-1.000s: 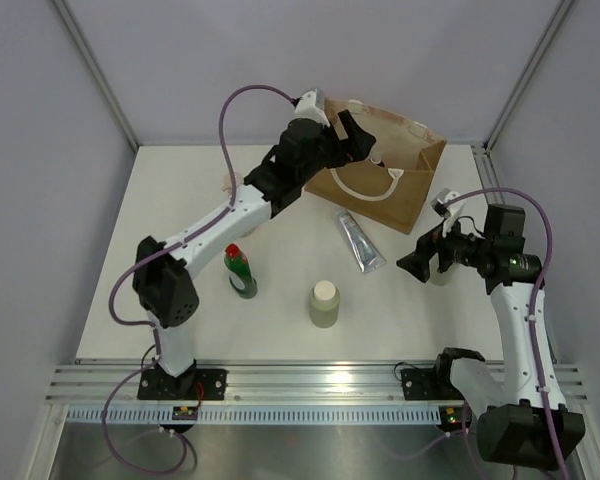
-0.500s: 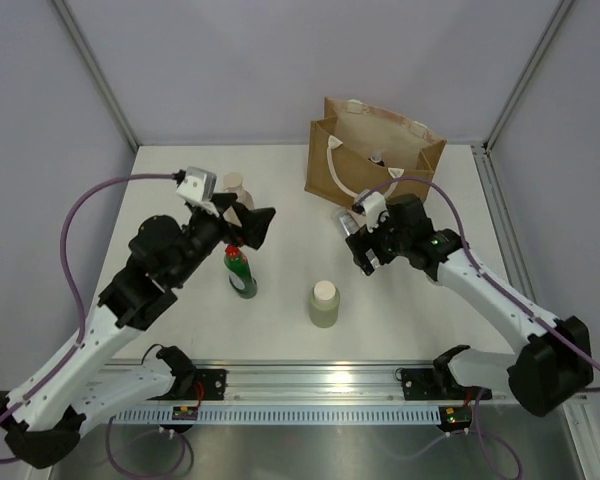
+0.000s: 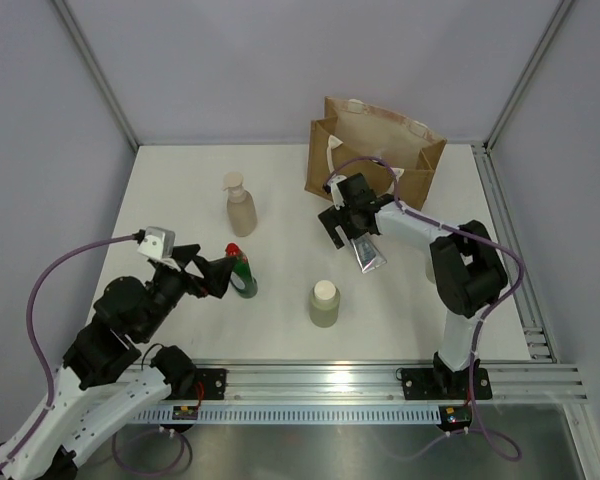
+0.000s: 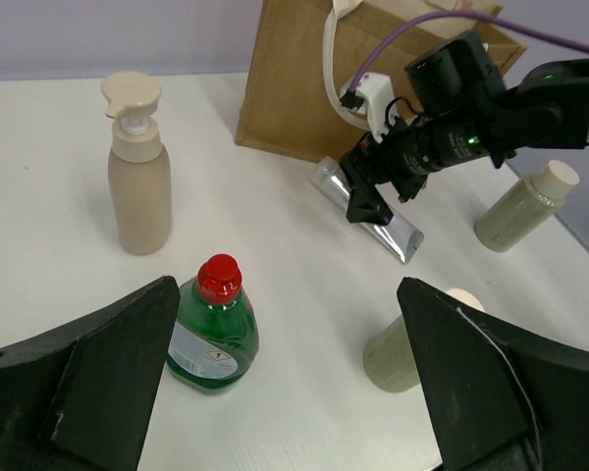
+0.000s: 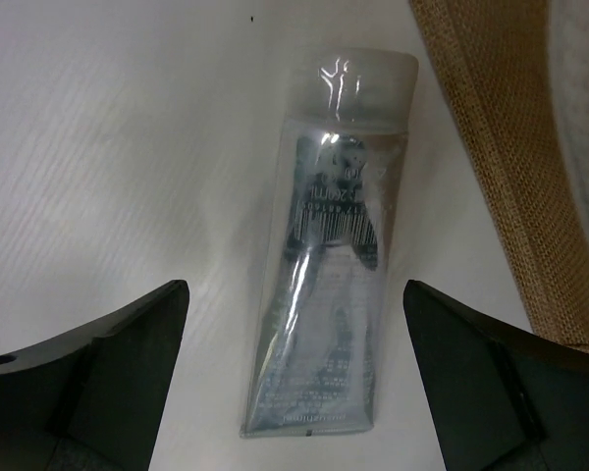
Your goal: Place the personal care products into the canvas bag
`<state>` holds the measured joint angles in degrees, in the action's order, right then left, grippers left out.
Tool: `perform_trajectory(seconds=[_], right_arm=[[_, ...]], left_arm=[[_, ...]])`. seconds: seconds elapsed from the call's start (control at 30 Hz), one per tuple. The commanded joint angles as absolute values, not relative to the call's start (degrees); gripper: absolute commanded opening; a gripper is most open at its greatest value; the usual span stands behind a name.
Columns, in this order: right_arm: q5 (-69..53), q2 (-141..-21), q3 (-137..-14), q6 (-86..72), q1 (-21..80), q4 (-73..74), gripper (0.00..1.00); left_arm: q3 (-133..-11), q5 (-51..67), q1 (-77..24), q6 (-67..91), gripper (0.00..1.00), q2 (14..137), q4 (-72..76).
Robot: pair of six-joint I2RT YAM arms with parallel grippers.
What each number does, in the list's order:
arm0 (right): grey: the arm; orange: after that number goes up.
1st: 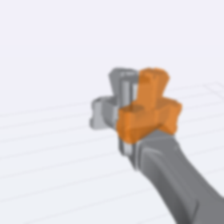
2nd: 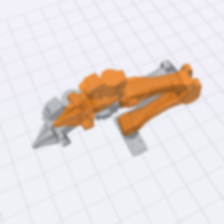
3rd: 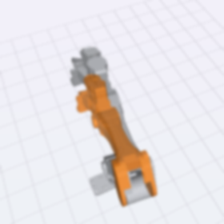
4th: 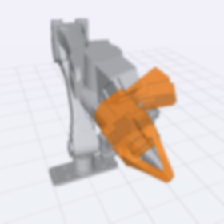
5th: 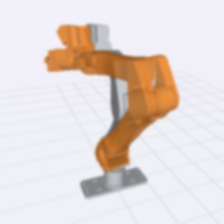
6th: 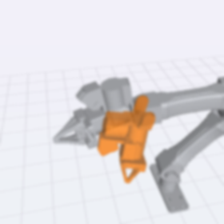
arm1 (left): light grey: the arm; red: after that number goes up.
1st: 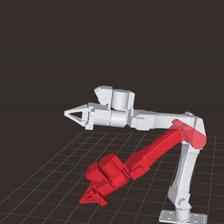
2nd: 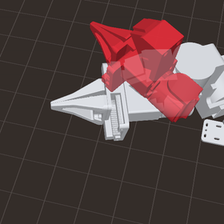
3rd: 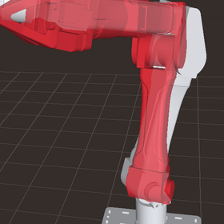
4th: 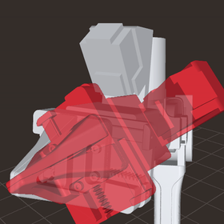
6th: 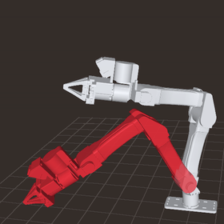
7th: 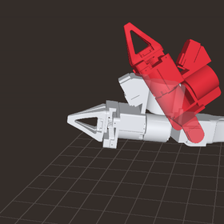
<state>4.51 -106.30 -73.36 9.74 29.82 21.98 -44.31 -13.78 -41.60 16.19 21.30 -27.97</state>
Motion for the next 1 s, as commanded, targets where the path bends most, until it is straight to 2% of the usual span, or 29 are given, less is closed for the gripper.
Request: perform_trajectory(seconds=[0.0, 0.17, 0.3, 0.37, 0.43, 0.53, 0.7, 0.8, 0.97], right_arm=[[8.4, -110.3, -80.0, 9.7, 29.7, 23.4, 0.99], [6.9, -116.4, -84.9, 9.3, 28.2, 30.5, 1.00], [0.7, -117.5, -86.1, 10.4, 27.1, 34.6, 0.98], [-1.1, -117.7, -86.0, 12.0, 27.1, 36.8, 0.90], [-2.3, -117.4, -85.6, 13.5, 27.2, 38.0, 0.75], [-3.6, -115.4, -82.8, 15.7, 27.2, 37.7, 0.62], [-7.4, -111.7, -79.0, 19.2, 27.2, 36.3, 0.35], [-14.6, -107.7, -78.3, 24.1, 27.2, 38.6, 0.28], [-26.5, -97.5, -78.4, 28.6, 27.2, 42.5, 0.23]], left_arm=[[-43.8, -16.8, -41.5, 17.8, 0.99, 18.5, -28.5], [-43.7, -17.1, -41.5, 18.2, 0.99, 17.7, -30.3], [-43.5, -16.7, -41.5, 19.1, 0.99, 17.6, -31.2], [-43.2, -16.5, -41.5, 19.4, 0.99, 17.5, -30.9], [-42.7, -16.3, -41.5, 19.5, 0.99, 17.5, -30.5], [-42.4, -15.8, -41.5, 20.1, 0.99, 17.4, -29.7], [-42.4, -15.6, -41.5, 21.4, 0.99, 17.2, -29.5], [-42.6, -15.4, -41.5, 21.8, 0.99, 16.8, -30.1], [-42.5, -15.7, -41.5, 21.9, 0.99, 16.0, -31.1]])
